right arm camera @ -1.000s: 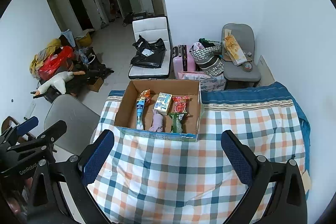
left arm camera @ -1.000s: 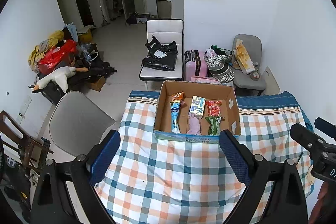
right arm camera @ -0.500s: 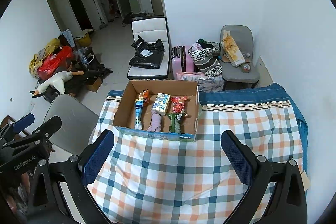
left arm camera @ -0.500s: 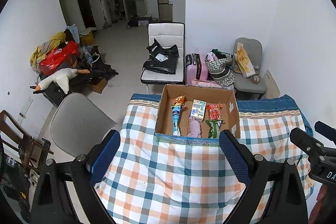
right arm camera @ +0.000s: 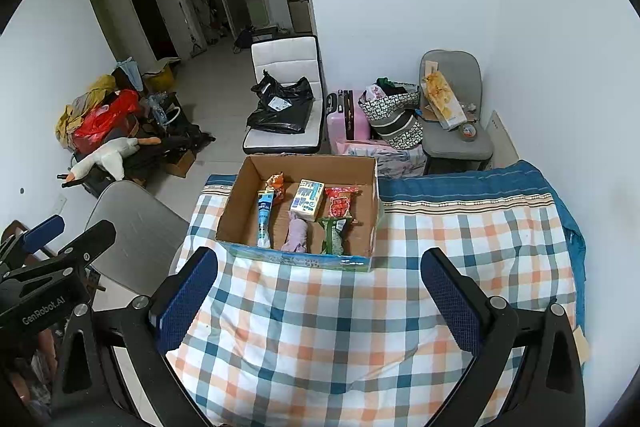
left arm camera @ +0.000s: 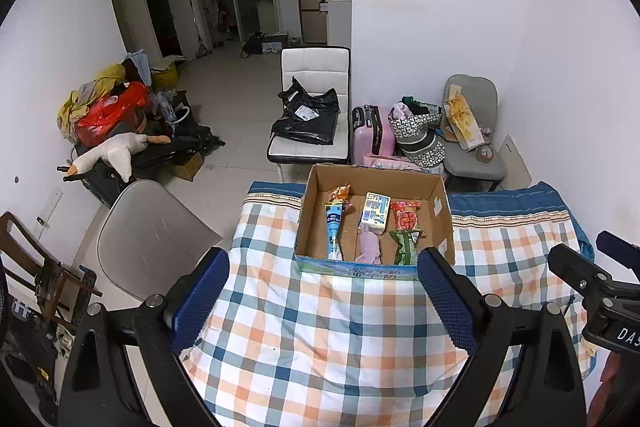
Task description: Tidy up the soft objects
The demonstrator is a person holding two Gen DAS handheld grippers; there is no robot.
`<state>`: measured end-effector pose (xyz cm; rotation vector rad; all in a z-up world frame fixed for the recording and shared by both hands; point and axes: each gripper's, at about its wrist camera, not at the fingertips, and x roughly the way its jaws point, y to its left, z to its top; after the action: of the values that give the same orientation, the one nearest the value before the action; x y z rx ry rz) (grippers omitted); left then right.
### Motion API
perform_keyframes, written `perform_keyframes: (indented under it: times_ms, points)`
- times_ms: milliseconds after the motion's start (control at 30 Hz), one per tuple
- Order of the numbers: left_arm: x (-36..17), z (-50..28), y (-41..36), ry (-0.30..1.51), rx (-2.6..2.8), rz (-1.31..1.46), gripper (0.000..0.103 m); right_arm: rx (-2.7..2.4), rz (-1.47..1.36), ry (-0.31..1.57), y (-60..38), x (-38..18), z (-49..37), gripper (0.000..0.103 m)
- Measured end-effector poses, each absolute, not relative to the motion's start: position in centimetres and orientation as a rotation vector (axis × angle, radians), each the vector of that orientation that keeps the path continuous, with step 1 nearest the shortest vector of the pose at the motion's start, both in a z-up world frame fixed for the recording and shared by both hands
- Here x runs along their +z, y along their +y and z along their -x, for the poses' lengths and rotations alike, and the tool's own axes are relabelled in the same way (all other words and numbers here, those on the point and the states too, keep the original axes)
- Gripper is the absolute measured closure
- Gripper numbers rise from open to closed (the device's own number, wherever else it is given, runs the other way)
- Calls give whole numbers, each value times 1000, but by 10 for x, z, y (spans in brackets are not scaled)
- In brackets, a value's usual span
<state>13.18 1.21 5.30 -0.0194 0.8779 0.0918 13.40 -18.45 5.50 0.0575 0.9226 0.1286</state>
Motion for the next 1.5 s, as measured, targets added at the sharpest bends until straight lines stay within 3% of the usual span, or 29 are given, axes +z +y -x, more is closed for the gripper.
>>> perform_keyframes:
  times_ms: [1500]
  points:
    - [57,-127,12,874,87,19,7,121,-43,912,-186,65,-130,0]
